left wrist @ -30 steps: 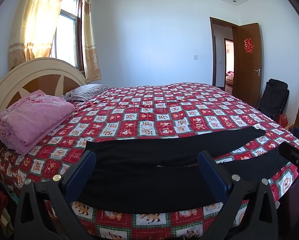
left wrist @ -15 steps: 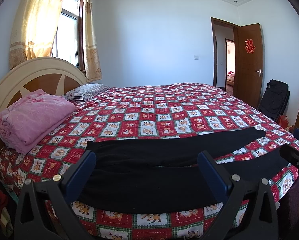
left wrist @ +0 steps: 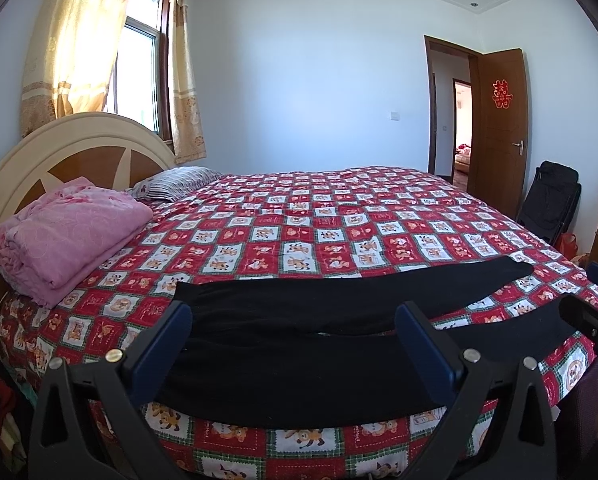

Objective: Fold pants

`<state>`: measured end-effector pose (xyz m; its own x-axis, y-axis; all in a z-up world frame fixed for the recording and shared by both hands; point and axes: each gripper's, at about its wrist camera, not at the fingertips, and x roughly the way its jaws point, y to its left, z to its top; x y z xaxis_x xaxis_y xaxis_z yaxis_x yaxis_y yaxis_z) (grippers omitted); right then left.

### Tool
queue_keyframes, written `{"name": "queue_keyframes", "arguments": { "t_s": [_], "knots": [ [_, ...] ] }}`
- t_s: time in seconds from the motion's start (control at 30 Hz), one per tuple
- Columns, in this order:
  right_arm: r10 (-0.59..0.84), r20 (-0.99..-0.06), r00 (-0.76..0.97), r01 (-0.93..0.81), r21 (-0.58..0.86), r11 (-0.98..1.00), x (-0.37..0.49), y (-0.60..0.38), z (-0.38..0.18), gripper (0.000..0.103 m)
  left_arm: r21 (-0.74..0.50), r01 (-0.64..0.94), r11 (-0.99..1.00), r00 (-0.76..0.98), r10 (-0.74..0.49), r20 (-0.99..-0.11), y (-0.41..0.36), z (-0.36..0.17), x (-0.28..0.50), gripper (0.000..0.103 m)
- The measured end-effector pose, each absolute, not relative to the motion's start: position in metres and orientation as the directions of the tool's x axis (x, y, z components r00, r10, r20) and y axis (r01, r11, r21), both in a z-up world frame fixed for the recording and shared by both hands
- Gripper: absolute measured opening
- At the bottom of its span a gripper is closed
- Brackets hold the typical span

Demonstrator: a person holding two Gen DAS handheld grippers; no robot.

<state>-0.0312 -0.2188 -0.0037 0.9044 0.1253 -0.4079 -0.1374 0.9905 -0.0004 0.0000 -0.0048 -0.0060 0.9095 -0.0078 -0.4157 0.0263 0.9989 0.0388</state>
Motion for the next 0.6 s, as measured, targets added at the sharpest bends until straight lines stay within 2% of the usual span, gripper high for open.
{"name": "queue_keyframes", "arguments": {
  "t_s": [0.6],
  "knots": [
    [0.121,-0.428,0.896,-0.138,-0.008,0.99,-0.0261,-0.2152,-0.0103,0.102,0.034,0.035,0.999,0.902,-0.017,-0.432,0.0019,-0.0142,0.004,0.103]
  ]
}}
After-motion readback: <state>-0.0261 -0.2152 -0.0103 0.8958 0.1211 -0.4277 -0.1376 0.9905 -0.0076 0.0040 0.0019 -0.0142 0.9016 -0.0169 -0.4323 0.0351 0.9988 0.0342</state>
